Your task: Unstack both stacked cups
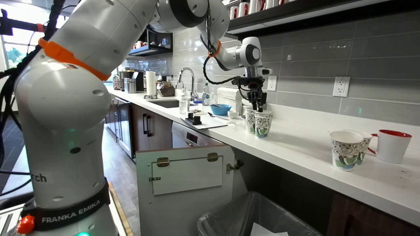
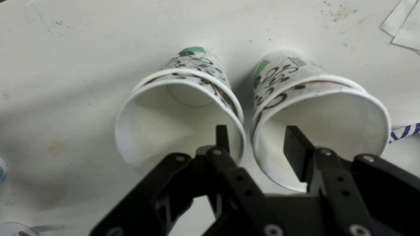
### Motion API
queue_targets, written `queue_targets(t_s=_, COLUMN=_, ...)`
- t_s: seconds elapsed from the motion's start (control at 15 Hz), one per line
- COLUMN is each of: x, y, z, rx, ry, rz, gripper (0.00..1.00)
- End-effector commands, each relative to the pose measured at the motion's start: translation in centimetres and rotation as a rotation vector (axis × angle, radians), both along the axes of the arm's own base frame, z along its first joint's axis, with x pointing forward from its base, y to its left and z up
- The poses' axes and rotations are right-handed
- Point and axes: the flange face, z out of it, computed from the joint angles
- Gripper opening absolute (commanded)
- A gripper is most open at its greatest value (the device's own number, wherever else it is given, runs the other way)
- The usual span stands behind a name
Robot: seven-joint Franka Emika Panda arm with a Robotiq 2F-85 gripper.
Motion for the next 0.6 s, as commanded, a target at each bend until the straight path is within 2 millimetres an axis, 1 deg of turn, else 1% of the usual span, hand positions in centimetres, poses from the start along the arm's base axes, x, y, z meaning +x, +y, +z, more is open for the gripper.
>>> queue_targets(t_s=0.0, x=0.55, y=0.02, z=-0.10, rx=0.007, ry=0.004, rz=0.002, gripper=0.43)
queue_targets(t_s=0.07, x=0.60, y=0.03, z=0.01, rx=0.006, ry=0.002, rz=0.001, gripper=0.45)
queue_targets(t_s=0.13, x=0.63, y=0.03, z=0.11, rx=0.006, ry=-0.001, rz=0.001, gripper=0.40)
queue_targets(t_s=0.33, x=0.64, y=0.11, z=0.37, rx=0.004, ry=-0.005, rz=0.001, gripper=0.34)
queue_targets(t_s=0.4, x=0.63, y=0.11, z=0.38, rx=0.004, ry=-0.005, rz=0.001, gripper=0.15)
queue_targets(t_s=0.53, x=0.64, y=0.10, z=0.44, rx=0.004, ry=-0.006, rz=0.000, gripper=0.03)
